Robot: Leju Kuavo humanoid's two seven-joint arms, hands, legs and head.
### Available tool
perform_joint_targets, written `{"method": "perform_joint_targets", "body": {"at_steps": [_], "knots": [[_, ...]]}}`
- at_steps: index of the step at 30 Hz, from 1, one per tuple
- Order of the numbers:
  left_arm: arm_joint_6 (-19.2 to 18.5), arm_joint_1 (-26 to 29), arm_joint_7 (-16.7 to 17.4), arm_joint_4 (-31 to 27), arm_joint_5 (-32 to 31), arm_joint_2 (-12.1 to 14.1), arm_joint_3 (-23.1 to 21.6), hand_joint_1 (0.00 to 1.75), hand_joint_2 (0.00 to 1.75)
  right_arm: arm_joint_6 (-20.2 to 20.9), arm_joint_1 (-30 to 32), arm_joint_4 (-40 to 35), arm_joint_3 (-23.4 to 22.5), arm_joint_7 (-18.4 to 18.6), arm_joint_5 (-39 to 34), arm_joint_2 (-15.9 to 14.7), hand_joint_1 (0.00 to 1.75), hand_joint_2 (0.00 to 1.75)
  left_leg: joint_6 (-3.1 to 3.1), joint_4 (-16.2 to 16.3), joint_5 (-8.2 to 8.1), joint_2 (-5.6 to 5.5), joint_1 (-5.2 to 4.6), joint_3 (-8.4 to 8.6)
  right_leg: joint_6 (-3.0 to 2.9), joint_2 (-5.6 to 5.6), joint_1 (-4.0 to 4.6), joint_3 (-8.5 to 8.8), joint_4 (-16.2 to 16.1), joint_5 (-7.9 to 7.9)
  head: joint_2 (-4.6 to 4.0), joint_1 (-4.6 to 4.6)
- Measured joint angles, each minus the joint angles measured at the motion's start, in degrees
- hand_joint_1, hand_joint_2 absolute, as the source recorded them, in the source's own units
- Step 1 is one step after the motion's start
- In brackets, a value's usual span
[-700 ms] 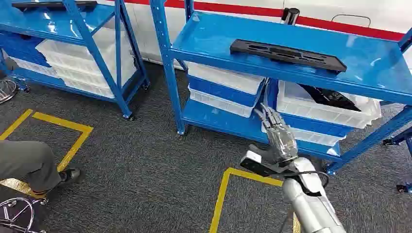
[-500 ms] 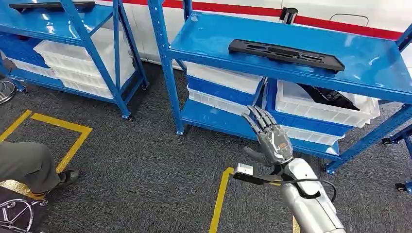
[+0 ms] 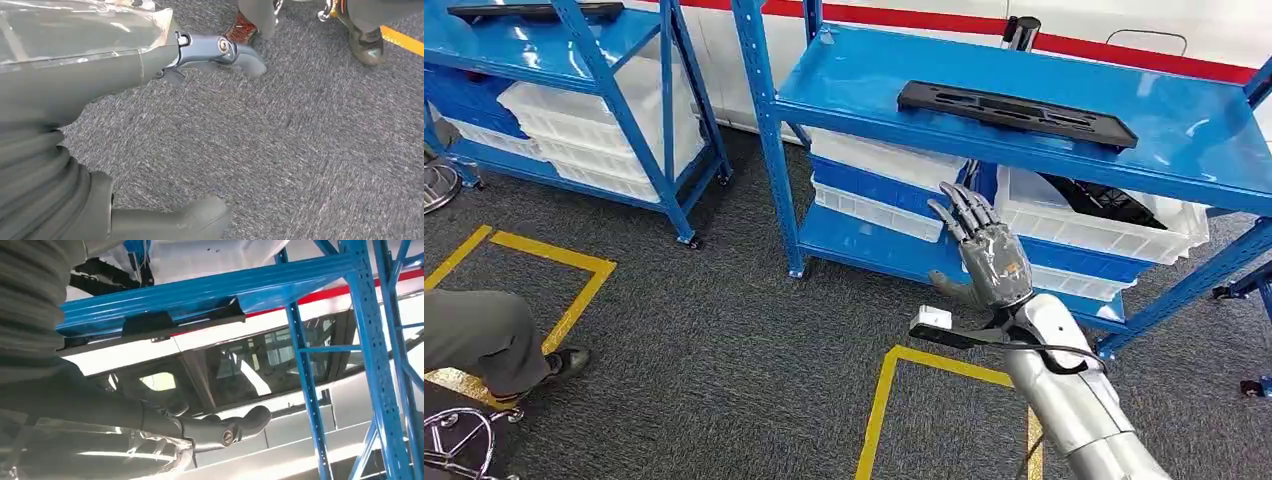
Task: Take the parts from the cabinet and place them on the table.
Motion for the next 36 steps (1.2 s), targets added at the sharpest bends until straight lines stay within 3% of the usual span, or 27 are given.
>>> {"method": "perform_joint_targets", "body": {"at_steps": [17,18,19,20,21,22,23,25,26,27,28,29,31,32,33,34,36], "knots": [[0.00,0.01,0.00,0.00,-1.11,-0.04,1.42,0.00,1.75,-1.01,-0.02,1.22,0.72,1.62,0.11,-1.68,0.00,1.75,0.00,0.00,0.00,0.00,0.00,0.00,0.00,0.00,0.00,0.00,0.00,0.00,0.00,0.00],[0.00,0.01,0.00,0.00,-1.12,-0.04,1.51,0.00,1.75,-1.01,-0.01,1.25,0.70,1.64,-0.11,-1.68,0.00,0.00,0.00,0.00,0.00,0.00,0.00,0.00,0.00,0.00,0.00,0.00,0.00,0.00,-0.02,0.00],[0.02,0.01,0.00,0.00,-1.16,-0.07,1.68,0.00,1.75,-1.01,0.00,1.31,0.68,1.64,-0.35,-1.70,0.00,0.00,0.04,0.08,-0.08,0.01,-0.05,-0.10,0.06,0.00,-0.14,0.02,-0.12,0.06,-0.02,0.00],[0.04,0.00,0.00,0.00,-1.18,0.00,1.75,0.00,1.75,-1.01,0.00,1.31,0.68,1.64,-0.55,-1.64,0.00,0.00,0.76,0.13,-0.21,-0.05,-0.10,-0.15,0.55,-0.11,-1.17,0.25,-0.54,0.32,0.00,-0.15],[0.04,0.00,0.00,0.00,-1.18,0.00,1.75,0.00,1.75,-1.01,-0.01,1.29,0.66,1.64,-0.57,-1.64,0.00,0.00,1.09,-0.45,0.05,-0.01,-0.02,0.03,0.84,-0.17,-0.70,0.48,-1.25,0.53,-0.02,-0.15],[0.04,-0.01,-0.02,-0.02,-1.20,-0.02,1.75,0.00,1.75,-1.03,0.01,1.27,0.57,1.64,-0.59,-1.68,0.00,0.00,1.55,-2.24,0.92,0.06,0.66,1.00,0.92,-0.01,-0.08,0.31,-1.35,0.43,0.00,-0.04],[0.07,-0.01,-0.02,-0.02,-1.27,-0.18,1.77,0.00,1.75,-1.05,0.00,1.29,0.50,1.64,-0.70,-1.97,0.00,0.00,1.57,-3.25,1.35,0.30,0.73,1.74,0.78,0.94,-0.48,-0.23,-0.01,-0.08,0.00,0.20],[0.07,-0.15,-0.02,-0.02,-1.29,-0.22,1.79,0.00,1.75,-1.07,0.17,1.29,0.52,1.64,-0.70,-2.12,0.00,0.00,1.76,-3.38,1.44,0.55,0.95,1.78,0.16,1.95,-0.56,-4.76,7.94,-3.17,-0.02,0.24],[0.07,-0.14,-0.02,-0.02,-1.31,-0.28,1.79,0.00,1.75,-1.07,0.55,1.31,0.52,1.64,-0.70,-2.30,0.00,0.00,1.76,-3.38,1.42,0.65,0.97,1.78,0.20,2.13,-0.63,-7.73,12.97,-4.64,-0.02,0.28],[0.07,-0.13,-0.02,-0.02,-1.36,-0.35,1.79,0.00,1.75,-1.05,0.83,1.33,0.52,1.64,-0.68,-2.40,0.00,0.00,1.69,-3.36,1.36,0.71,0.97,1.77,0.45,2.18,-0.75,-9.66,15.94,-5.14,0.00,0.22],[0.07,-0.11,-0.02,0.00,-1.38,-0.37,1.81,0.00,1.75,-1.07,1.20,1.35,0.52,1.64,-0.68,-2.53,0.00,0.00,1.45,-3.31,1.20,0.79,1.10,1.85,1.12,2.16,-1.12,-11.04,16.95,-4.40,-0.02,0.26],[0.07,-0.09,-0.02,0.00,-1.38,-0.42,1.81,0.00,1.75,-1.09,1.36,1.33,0.52,1.64,-0.68,-2.58,0.00,0.00,1.09,-3.23,1.00,0.96,1.36,2.01,1.97,2.13,-1.51,-10.42,14.63,-2.63,0.00,0.22],[0.07,-0.12,0.00,0.00,-1.42,-0.50,1.84,0.00,1.75,-1.11,1.35,1.33,0.50,1.64,-0.68,-2.58,0.00,0.00,-0.19,-2.10,0.14,1.18,2.18,2.08,4.05,1.56,-2.47,-6.23,4.52,2.58,-0.02,0.24],[0.09,-0.12,-0.02,-0.02,-1.57,-0.22,1.88,0.00,1.75,-1.11,1.39,1.35,0.52,1.64,-0.66,-2.58,0.00,0.00,-1.05,-1.27,-0.48,1.33,1.78,1.73,4.65,0.16,-2.91,-4.97,1.14,3.47,-0.02,0.53],[0.13,-0.12,-0.02,0.00,-1.71,-0.11,2.08,0.00,1.75,-1.16,1.44,1.31,0.55,1.68,-0.61,-2.56,0.00,0.00,-1.76,-0.18,-1.32,1.40,1.85,1.34,3.49,1.21,-2.26,-4.71,1.35,3.26,0.00,1.01],[0.15,-0.13,-0.02,-0.02,-1.79,-0.15,2.23,0.00,1.75,-1.18,1.62,1.27,0.48,1.77,-0.61,-2.56,0.00,0.00,-1.83,-0.27,-1.31,1.36,1.84,1.29,2.19,1.43,-2.38,-4.96,1.91,3.12,0.00,0.54],[0.17,-0.05,-0.02,0.00,-1.81,-0.22,2.32,0.00,1.75,-1.25,1.81,1.27,0.46,1.77,-0.55,-2.60,0.00,0.00,-2.00,-0.40,-1.16,1.64,2.17,1.51,1.43,1.85,-2.08,-5.42,2.32,3.00,-0.02,0.44]]}}
